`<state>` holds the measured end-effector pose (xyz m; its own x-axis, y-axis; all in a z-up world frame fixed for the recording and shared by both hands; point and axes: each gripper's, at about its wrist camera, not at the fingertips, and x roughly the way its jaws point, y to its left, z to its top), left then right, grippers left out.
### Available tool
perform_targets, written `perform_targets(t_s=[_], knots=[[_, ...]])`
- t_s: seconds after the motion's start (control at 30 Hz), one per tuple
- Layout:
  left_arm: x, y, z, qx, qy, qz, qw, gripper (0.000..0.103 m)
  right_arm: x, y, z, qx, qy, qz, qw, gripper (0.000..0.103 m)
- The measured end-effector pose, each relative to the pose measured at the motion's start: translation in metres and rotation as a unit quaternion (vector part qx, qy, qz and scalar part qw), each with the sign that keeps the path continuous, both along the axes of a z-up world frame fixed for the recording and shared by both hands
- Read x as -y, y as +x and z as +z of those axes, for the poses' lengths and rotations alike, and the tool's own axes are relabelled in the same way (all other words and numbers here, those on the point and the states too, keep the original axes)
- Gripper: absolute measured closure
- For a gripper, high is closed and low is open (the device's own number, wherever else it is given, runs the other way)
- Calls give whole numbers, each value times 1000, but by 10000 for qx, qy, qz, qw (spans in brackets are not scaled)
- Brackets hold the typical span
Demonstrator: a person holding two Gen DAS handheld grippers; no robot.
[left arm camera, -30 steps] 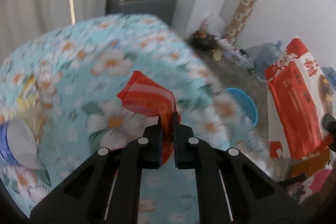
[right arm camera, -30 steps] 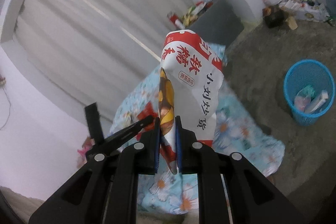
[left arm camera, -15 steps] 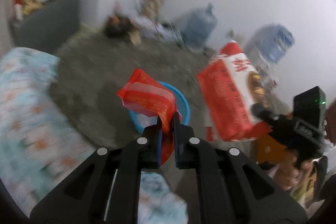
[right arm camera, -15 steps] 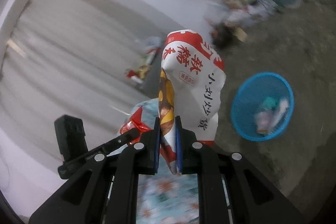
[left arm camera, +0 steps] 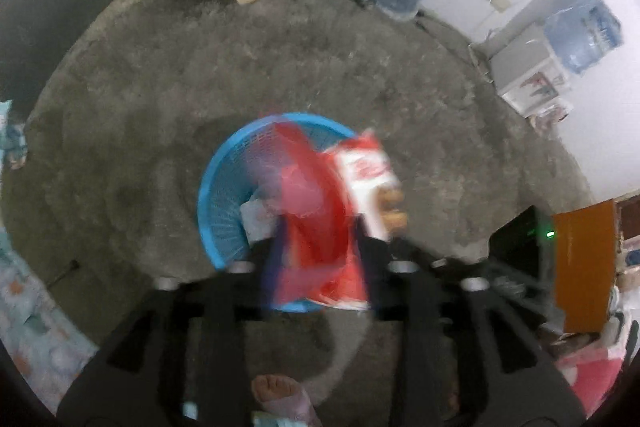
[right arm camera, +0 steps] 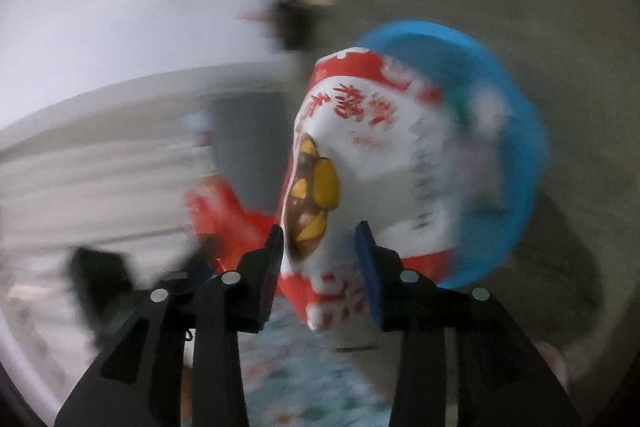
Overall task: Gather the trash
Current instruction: 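Carry both items over the blue wastebasket and open both tools, then move both tools back toward the bed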
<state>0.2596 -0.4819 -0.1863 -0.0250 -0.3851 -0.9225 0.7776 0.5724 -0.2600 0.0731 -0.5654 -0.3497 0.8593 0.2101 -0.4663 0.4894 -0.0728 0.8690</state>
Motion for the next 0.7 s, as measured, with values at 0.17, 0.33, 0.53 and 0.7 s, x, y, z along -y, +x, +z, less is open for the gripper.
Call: perform_targets(t_s=[0.17, 0.33, 0.53, 0.7], knots=[[25, 5, -48, -207, 491, 29, 9986, 56, -1, -8, 6, -506, -514, -56, 9974, 39], [30, -4, -43, -214, 352, -130, 9991, 45, 7, -28, 30, -617, -986, -275, 9928, 38], [20, -16, -11, -121, 166, -164, 9997, 37, 12, -53, 53, -510, -1099, -548, 9911, 37], [-1, -25, 33, 44, -17, -138, 9999, 36, 0, -66, 74, -439, -1245, -643, 9891, 37]])
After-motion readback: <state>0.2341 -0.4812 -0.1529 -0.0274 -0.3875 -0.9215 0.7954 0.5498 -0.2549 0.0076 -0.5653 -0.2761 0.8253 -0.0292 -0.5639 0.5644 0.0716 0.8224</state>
